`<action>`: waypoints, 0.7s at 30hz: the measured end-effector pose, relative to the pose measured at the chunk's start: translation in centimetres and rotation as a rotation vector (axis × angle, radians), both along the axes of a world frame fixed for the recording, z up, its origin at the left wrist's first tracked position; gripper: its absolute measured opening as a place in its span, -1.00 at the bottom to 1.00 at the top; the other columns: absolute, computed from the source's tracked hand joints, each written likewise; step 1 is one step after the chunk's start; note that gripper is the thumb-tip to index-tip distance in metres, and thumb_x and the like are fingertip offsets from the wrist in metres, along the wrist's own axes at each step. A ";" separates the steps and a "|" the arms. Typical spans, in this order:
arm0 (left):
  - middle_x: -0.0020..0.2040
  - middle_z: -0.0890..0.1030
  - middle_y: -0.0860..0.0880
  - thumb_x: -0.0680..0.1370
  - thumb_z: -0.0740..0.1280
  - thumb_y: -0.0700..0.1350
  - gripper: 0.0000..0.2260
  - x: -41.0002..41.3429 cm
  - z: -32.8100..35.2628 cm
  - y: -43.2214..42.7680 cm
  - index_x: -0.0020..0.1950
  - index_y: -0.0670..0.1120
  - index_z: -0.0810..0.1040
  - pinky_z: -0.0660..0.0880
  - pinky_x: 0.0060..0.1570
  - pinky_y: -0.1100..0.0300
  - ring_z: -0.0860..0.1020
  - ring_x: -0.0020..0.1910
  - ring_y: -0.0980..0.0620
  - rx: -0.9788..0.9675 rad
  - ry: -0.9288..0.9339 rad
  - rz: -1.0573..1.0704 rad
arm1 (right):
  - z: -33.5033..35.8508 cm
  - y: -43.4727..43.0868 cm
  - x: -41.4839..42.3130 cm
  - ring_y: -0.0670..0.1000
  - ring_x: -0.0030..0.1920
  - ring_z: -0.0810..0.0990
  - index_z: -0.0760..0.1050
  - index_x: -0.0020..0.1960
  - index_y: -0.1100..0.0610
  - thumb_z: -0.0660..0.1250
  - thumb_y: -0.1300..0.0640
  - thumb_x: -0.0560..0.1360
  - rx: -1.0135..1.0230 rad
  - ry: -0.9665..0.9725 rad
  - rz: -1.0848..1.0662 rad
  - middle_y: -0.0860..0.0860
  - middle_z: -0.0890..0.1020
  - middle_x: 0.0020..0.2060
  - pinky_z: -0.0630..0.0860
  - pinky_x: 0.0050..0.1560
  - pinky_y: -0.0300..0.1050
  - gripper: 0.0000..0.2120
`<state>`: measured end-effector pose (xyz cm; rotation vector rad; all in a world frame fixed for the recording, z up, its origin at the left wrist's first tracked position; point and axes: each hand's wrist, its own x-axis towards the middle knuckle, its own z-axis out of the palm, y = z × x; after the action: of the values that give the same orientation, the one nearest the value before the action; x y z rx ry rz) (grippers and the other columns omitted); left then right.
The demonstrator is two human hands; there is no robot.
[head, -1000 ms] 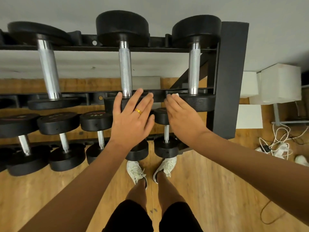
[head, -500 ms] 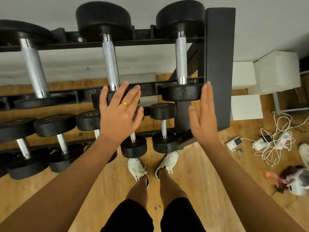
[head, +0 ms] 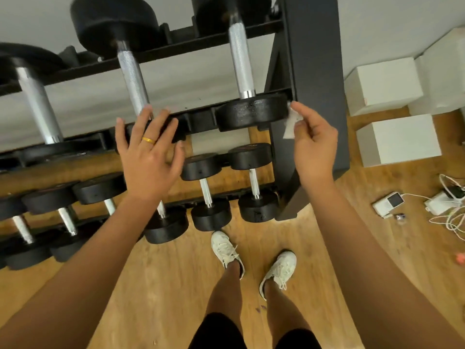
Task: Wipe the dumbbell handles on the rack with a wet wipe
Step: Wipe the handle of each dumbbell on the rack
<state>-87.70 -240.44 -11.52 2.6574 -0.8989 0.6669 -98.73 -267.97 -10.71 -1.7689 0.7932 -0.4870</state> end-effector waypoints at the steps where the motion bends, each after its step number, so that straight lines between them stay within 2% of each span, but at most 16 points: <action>1: 0.43 0.55 -0.09 0.65 0.34 -0.12 -0.73 -0.7 0.1 -0.1 0.32 -0.16 0.63 0.10 0.55 -0.32 0.37 0.54 -0.14 -0.034 0.024 0.007 | -0.5 0.4 -0.7 -0.13 0.01 0.63 0.60 0.29 0.10 0.19 0.34 0.62 0.029 -0.001 -0.005 -0.02 0.69 0.07 0.54 0.06 -0.32 -0.65; 3: 0.43 0.54 -0.16 0.64 0.32 -0.21 -0.74 -3.0 -0.2 -0.4 0.31 -0.21 0.61 0.02 0.59 -0.24 0.36 0.54 -0.16 -0.079 0.094 -0.022 | -2.3 1.5 -2.4 -0.24 -0.02 0.61 0.59 0.30 0.08 0.19 0.34 0.62 0.088 0.033 0.027 -0.17 0.65 0.07 0.47 0.06 -0.47 -0.65; 5: 0.39 0.55 -0.20 0.63 0.30 -0.25 -0.73 -6.6 -1.6 -0.6 0.31 -0.25 0.59 0.02 0.61 -0.15 0.37 0.51 -0.18 -0.073 0.194 -0.121 | -5.0 2.7 -4.5 -0.33 -0.04 0.60 0.58 0.31 0.09 0.19 0.35 0.63 0.144 0.090 0.070 -0.13 0.64 0.14 0.45 0.03 -0.50 -0.64; 7: 0.39 0.55 -0.20 0.63 0.28 -0.22 -0.69 -10.0 -3.7 -0.7 0.35 -0.25 0.57 0.05 0.62 -0.10 0.39 0.51 -0.17 -0.020 0.306 -0.180 | -7.6 3.5 -6.0 -0.32 0.09 0.59 0.58 0.32 0.09 0.20 0.35 0.63 0.157 0.149 0.057 -0.07 0.64 0.22 0.46 0.13 -0.47 -0.64; 9: 0.45 0.52 -0.16 0.64 0.24 -0.16 -0.63 -12.2 -7.1 -0.4 0.41 -0.23 0.54 0.09 0.62 -0.09 0.36 0.54 -0.13 0.060 0.399 -0.187 | -10.5 3.9 -7.1 -0.31 0.07 0.60 0.58 0.32 0.11 0.19 0.36 0.63 0.108 0.192 0.034 -0.03 0.64 0.22 0.46 0.13 -0.48 -0.64; 10: 0.47 0.50 -0.15 0.64 0.22 -0.13 -0.60 -12.6 -8.9 -0.3 0.45 -0.23 0.51 0.11 0.61 -0.09 0.34 0.55 -0.12 0.099 0.433 -0.184 | -12.1 4.0 -7.1 -0.26 0.07 0.62 0.58 0.32 0.11 0.18 0.36 0.63 0.082 0.210 0.034 -0.01 0.64 0.22 0.50 0.15 -0.40 -0.64; 12: 0.54 0.42 -0.14 0.65 0.19 -0.08 -0.54 -12.4 -12.8 -0.1 0.53 -0.21 0.43 0.16 0.59 -0.13 0.27 0.59 -0.10 0.175 0.482 -0.166 | -15.4 4.3 -6.7 -0.02 0.11 0.66 0.57 0.33 0.09 0.18 0.35 0.63 0.054 0.253 0.026 0.04 0.66 0.20 0.56 0.24 -0.09 -0.63; 13: 0.58 0.37 -0.13 0.67 0.19 -0.06 -0.52 -12.1 -14.7 0.0 0.57 -0.20 0.37 0.16 0.59 -0.15 0.23 0.61 -0.08 0.210 0.498 -0.151 | -16.8 4.4 -6.3 0.06 0.12 0.66 0.57 0.34 0.08 0.18 0.34 0.64 0.041 0.267 0.022 0.06 0.67 0.18 0.56 0.24 -0.02 -0.63; 18: 0.69 0.04 -0.06 0.70 0.17 0.02 -0.42 -8.6 -22.8 -0.6 0.67 -0.14 0.11 -0.12 0.61 -0.04 -0.11 0.65 0.02 0.305 0.544 -0.092 | -23.5 4.9 -3.3 0.05 0.14 0.65 0.54 0.36 0.13 0.18 0.33 0.63 -0.201 0.198 -0.015 0.09 0.67 0.15 0.52 0.22 -0.20 -0.64; 20: 0.69 0.03 -0.07 0.70 0.14 0.04 -0.42 -6.7 -26.0 -0.8 0.68 -0.15 0.12 -0.13 0.61 -0.08 -0.13 0.65 0.03 0.302 0.470 -0.092 | -26.4 4.9 -1.8 -0.01 0.23 0.59 0.54 0.36 0.14 0.18 0.33 0.63 -0.270 0.128 -0.094 0.05 0.64 0.21 0.44 0.25 -0.31 -0.65; 21: 0.69 0.05 -0.07 0.70 0.13 0.05 -0.42 -5.8 -27.5 -0.9 0.67 -0.15 0.14 -0.13 0.60 -0.11 -0.12 0.65 0.03 0.297 0.430 -0.087 | -27.9 4.9 -1.1 -0.04 0.26 0.57 0.53 0.36 0.14 0.18 0.32 0.64 -0.279 0.100 -0.118 0.03 0.62 0.24 0.42 0.29 -0.30 -0.65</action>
<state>-93.51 -241.37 -39.06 2.8247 -1.0376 -0.0718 -99.82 -263.12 -38.62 -2.0243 0.9394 -0.6152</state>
